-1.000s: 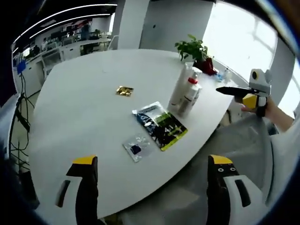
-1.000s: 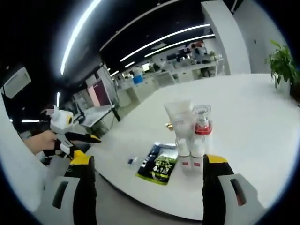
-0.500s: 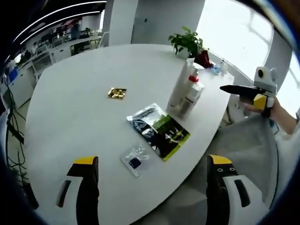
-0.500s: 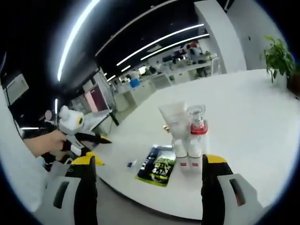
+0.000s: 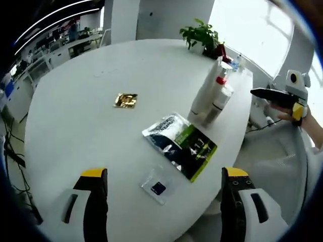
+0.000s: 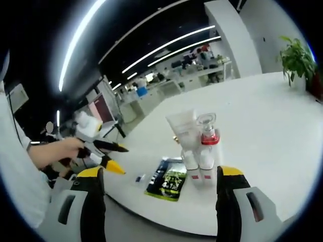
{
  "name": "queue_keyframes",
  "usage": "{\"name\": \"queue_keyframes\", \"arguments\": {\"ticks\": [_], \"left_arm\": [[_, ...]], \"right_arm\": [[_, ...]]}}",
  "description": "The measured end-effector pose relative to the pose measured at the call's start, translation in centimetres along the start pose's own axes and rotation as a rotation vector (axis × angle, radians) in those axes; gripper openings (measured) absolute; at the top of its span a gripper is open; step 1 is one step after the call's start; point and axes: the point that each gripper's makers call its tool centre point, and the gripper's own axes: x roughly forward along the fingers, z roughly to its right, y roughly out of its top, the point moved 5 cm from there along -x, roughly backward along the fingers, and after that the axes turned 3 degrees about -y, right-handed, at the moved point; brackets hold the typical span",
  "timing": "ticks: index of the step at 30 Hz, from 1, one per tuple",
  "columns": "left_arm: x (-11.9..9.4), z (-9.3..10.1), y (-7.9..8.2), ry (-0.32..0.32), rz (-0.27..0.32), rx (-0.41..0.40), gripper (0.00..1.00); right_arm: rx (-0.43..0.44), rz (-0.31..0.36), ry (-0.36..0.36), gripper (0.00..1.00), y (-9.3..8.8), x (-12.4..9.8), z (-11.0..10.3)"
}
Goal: Arrange the skincare products in the storage area until every visible bottle or jar stands upright without overlapping.
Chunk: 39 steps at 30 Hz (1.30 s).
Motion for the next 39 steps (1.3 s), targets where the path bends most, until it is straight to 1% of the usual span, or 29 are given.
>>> {"name": "queue_keyframes", "arguments": {"ticks": [4,7,10,13,17,19,25,27,31,33,37,39], "left_arm": [[0.8,-0.4,0.6,-0.010,-0.018,0.016,0.87],[1.4,-0.8,1.1,-0.015,-0.039,0.042,0.88],[2.0,-1.5,1.6,-0.007,-0.056,0.062,0.88],[2.7,-2.2,2.4,0.002,-0.059,0.060,0.88],[3.7,-3.1,3.6,0.011,-0.047,0.043,0.86],[4.4,-3.7,4.1,0.032,-0.041,0.035,0.86],[5.7,-4.6,5.0,0.041,-0.061,0.049,0.83],[6.2,-4.7,5.3,0.050,-0.075,0.064,0.81],[6.8,-5.4,6.1,0.056,-0.105,0.090,0.82],[6.9,-5.3,6.2,0.057,-0.119,0.095,0.82],[7.9,-6.3,7.2,0.062,-0.140,0.112,0.82],[8.1,-6.3,7.3,0.066,-0.145,0.118,0.82]], "right_arm": [[0.016,0.010,-0.005,0.90,0.1,-0.1,0.2],[0.020,0.016,-0.006,0.90,0.2,-0.2,0.2],[0.032,0.023,-0.007,0.90,0.3,-0.3,0.3],[0.052,0.037,-0.013,0.90,0.4,-0.5,0.7],[0.068,0.046,-0.019,0.89,0.5,-0.5,0.8],[0.067,0.042,-0.023,0.89,0.4,-0.4,0.8],[0.083,0.047,-0.036,0.89,0.5,-0.5,0.7],[0.091,0.054,-0.044,0.89,0.6,-0.5,0.8],[0.086,0.057,-0.057,0.89,0.7,-0.5,0.7],[0.077,0.054,-0.060,0.89,0.7,-0.4,0.7],[0.080,0.060,-0.063,0.89,0.8,-0.5,0.8],[0.088,0.066,-0.066,0.89,0.8,-0.6,0.9]]}}
